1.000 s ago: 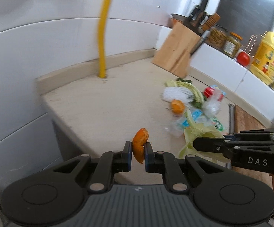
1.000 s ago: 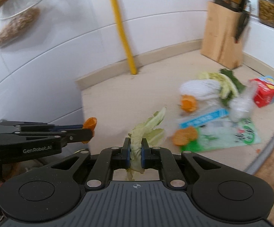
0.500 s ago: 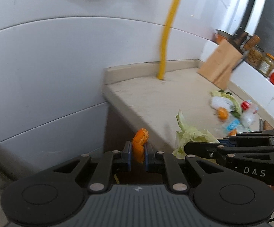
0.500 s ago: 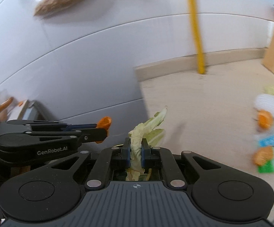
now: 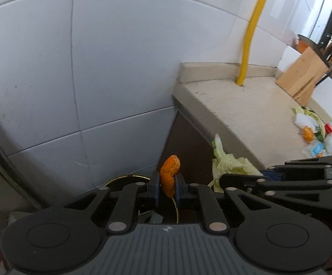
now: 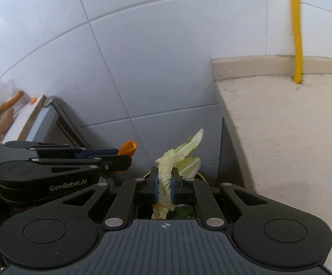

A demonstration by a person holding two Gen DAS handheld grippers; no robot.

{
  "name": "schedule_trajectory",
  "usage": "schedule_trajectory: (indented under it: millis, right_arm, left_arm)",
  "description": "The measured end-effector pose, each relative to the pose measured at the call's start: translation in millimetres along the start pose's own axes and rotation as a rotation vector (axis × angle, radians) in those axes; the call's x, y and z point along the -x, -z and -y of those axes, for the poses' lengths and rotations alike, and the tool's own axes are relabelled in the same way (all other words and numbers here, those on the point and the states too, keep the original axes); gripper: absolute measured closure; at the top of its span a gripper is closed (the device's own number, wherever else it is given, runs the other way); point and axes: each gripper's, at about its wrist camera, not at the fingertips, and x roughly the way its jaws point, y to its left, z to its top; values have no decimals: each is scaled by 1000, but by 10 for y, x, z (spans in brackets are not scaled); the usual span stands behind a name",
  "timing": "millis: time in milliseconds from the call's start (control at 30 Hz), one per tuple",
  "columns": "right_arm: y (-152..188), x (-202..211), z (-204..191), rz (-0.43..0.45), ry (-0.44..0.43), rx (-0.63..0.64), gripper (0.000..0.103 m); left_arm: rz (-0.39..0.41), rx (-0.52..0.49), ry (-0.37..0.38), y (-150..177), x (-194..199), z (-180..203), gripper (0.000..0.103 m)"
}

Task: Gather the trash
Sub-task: 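Carry the cabbage leaf and orange peel with both tools over the black bin, then open both tools to drop the cabbage leaf and orange peel into the bin, then move both tools back up to the counter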

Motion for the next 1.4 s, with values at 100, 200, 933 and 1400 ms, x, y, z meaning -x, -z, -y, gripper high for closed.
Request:
schedule_trajectory:
  millis: [100, 200, 933, 1400]
  right_arm:
    - [-31, -198, -40, -27, -5, 3, 89]
    - [-69, -388, -22, -46, -6, -16, 86]
    - [-87, -686, 176, -80, -27, -127, 69]
    - [259, 291, 374, 41, 45, -182, 60]
  left_arm:
    - [-16, 14, -25, -25, -102, -66, 94]
    - [-45, 27, -33, -60, -212, -134, 91]
    - [-57, 101, -97, -125, -338, -359, 75]
    - [-45, -157, -26, -22, -295, 104, 67]
